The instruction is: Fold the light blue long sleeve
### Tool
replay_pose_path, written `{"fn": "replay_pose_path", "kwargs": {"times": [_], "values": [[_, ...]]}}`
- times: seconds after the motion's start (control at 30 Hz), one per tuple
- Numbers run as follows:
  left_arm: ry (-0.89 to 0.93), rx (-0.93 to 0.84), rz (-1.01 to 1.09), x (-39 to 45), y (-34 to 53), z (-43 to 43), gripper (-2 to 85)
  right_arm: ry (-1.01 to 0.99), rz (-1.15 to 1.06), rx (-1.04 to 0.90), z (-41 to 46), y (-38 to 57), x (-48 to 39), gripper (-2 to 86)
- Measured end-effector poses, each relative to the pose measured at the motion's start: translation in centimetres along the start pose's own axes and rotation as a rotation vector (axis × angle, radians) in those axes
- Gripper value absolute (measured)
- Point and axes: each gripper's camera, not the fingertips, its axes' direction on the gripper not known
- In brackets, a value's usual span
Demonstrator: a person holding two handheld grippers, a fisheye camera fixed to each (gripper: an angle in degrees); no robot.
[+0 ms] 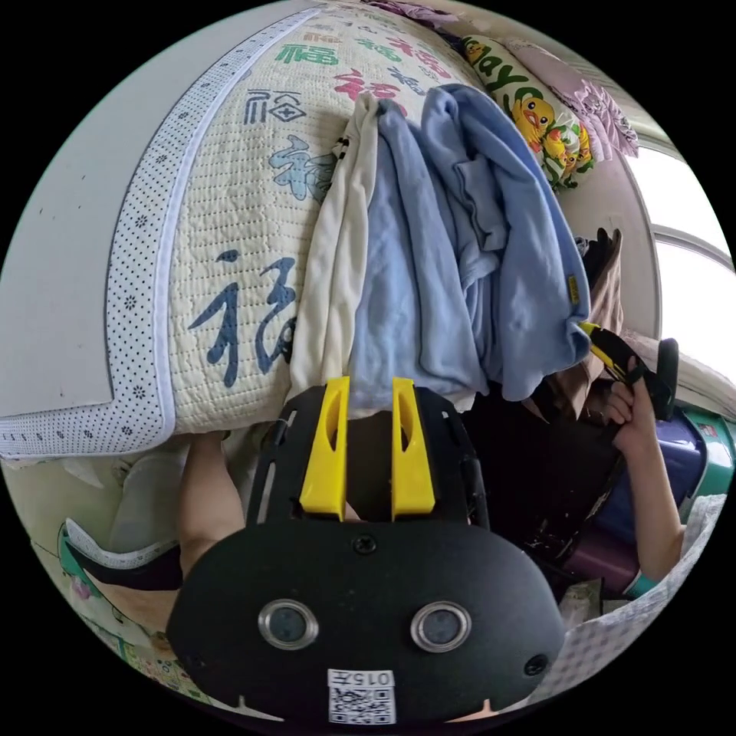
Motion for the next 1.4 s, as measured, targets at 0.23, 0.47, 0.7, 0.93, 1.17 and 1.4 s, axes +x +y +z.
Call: {"fn": "replay_pose_path", "kwargs": {"times": [0.23, 0.47, 0.7, 0.93, 1.17, 1.4], "values": [[-0.034, -0.018, -0.046, 2.4, -1.6, 2.9, 5.1, -0.022, 0.000, 0.001, -0.3, 1.3, -1.0, -0.1], [0.307, 0.081, -0.103, 3.3, -2.1, 0.5, 0.9, -0.232, -0.091, -0.039, -1.2, 3.3, -4.4, -0.2], [0.268, 0.047, -0.065, 4.7, -4.7, 0.8, 0.4, -0.277, -0.126, -0.110, 1.0, 3.9, -8.3, -0.1], [0.239, -0.083, -0.043, 2.5, -6.9, 6.6, 1.4, -0.219, -0.036, -0.123, 2.5, 4.1, -9.0, -0.2], [0.307, -0.140, -0.037, 0.3, -10.6, 11.9, 7.5, -0.188, -0.023, -0.173, 4.0, 4.5, -9.8, -0.2], [0.145, -0.117, -0.006, -0.7, -11.4, 13.5, 9.4, -0.196, -0.067, -0.215, 5.3, 4.4, -10.8, -0.1]]}}
